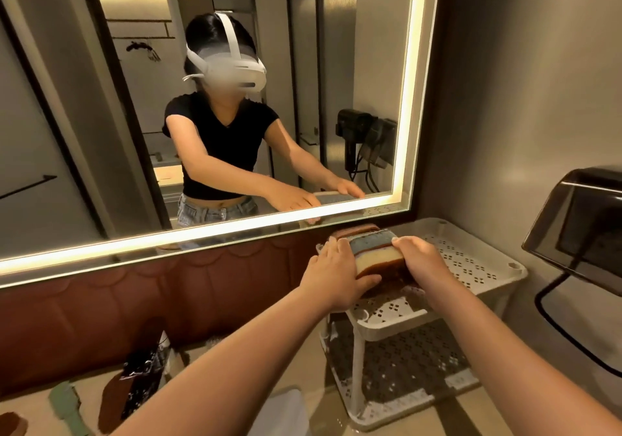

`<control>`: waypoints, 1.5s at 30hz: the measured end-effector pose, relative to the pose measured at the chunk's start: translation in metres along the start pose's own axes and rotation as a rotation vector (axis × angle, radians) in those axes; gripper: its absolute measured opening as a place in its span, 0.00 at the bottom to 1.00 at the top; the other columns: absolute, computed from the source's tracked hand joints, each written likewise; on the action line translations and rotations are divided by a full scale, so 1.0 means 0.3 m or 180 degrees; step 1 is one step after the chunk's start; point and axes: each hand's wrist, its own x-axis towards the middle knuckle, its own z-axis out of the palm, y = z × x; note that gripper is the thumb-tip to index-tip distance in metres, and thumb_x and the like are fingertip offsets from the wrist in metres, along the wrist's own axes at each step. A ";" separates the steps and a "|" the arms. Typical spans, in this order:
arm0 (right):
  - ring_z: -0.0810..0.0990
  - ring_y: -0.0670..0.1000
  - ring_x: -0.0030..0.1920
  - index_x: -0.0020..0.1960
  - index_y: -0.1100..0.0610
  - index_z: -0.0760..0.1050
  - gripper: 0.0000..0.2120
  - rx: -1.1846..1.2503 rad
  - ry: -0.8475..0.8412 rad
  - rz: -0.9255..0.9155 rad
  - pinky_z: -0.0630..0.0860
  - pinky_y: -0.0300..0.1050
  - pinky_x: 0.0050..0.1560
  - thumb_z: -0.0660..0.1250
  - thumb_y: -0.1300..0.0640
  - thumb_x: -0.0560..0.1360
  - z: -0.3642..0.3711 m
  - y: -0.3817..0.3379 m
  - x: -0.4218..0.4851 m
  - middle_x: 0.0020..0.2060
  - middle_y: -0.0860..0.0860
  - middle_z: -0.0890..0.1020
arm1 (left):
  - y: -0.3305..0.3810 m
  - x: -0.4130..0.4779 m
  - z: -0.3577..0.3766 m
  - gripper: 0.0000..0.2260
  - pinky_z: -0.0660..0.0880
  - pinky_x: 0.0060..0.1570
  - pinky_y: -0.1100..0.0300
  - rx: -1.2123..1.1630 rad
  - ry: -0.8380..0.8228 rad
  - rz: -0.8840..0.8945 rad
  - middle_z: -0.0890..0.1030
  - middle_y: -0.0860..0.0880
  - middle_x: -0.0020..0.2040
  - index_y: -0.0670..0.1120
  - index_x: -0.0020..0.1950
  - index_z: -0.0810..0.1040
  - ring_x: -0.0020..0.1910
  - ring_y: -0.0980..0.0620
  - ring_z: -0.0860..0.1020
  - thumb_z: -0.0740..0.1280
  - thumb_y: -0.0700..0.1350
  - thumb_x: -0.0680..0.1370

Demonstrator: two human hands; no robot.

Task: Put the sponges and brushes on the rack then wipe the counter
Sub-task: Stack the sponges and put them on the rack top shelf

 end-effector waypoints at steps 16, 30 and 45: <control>0.73 0.56 0.59 0.67 0.56 0.68 0.19 -0.0932 0.0329 -0.0349 0.72 0.55 0.60 0.53 0.49 0.80 0.032 0.092 0.084 0.60 0.56 0.75 | 0.022 0.012 0.100 0.40 0.48 0.75 0.49 0.0143 -0.0170 -0.0157 0.38 0.41 0.77 0.39 0.75 0.35 0.77 0.45 0.40 0.54 0.61 0.78; 0.77 0.57 0.52 0.59 0.57 0.75 0.25 -0.1863 0.0630 -0.0074 0.74 0.54 0.55 0.48 0.44 0.78 0.046 0.099 0.073 0.51 0.56 0.80 | 0.035 -0.006 0.076 0.40 0.46 0.73 0.42 0.0256 -0.0427 -0.0461 0.38 0.45 0.78 0.43 0.76 0.34 0.77 0.47 0.44 0.53 0.64 0.78; 0.66 0.54 0.67 0.70 0.51 0.64 0.20 -0.2420 0.0155 -0.1373 0.66 0.53 0.65 0.53 0.48 0.79 0.066 -0.096 -0.103 0.66 0.51 0.72 | -0.015 -0.141 -0.189 0.28 0.67 0.65 0.49 0.0236 -0.0284 0.0144 0.70 0.45 0.69 0.47 0.73 0.60 0.67 0.46 0.69 0.60 0.58 0.77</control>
